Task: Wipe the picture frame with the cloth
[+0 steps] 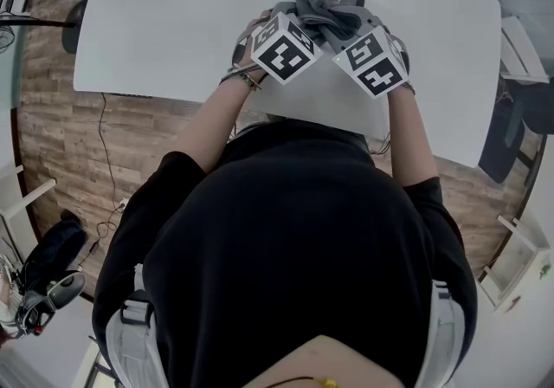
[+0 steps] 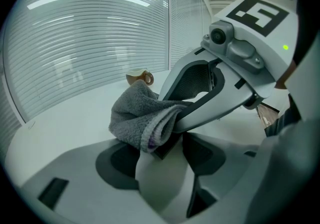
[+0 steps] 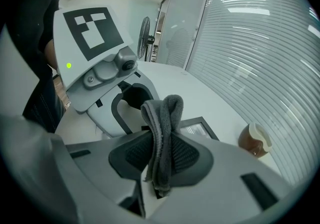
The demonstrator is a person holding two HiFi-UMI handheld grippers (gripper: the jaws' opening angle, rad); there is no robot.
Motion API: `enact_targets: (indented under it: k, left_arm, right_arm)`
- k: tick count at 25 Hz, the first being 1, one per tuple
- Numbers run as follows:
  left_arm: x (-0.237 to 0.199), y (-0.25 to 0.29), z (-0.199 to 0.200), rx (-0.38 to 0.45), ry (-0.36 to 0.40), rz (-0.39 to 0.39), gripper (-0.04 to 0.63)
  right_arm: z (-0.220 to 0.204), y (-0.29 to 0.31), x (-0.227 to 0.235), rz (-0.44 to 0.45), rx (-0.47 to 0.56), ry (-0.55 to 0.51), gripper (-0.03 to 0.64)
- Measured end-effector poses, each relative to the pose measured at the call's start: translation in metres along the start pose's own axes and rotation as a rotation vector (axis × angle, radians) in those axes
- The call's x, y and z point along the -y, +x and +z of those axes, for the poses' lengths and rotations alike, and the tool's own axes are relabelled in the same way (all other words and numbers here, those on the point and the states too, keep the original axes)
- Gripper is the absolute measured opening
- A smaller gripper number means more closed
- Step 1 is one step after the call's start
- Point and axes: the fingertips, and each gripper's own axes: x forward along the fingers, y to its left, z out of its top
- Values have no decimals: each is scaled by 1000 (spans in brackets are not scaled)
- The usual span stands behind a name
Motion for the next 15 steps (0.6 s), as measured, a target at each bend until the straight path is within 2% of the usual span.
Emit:
enact_targets:
  k: [15]
  left_arm:
    - [-1, -1, -1, 3, 5, 3, 281]
  right_arm:
    - [-1, -10, -8, 86, 37, -84, 97]
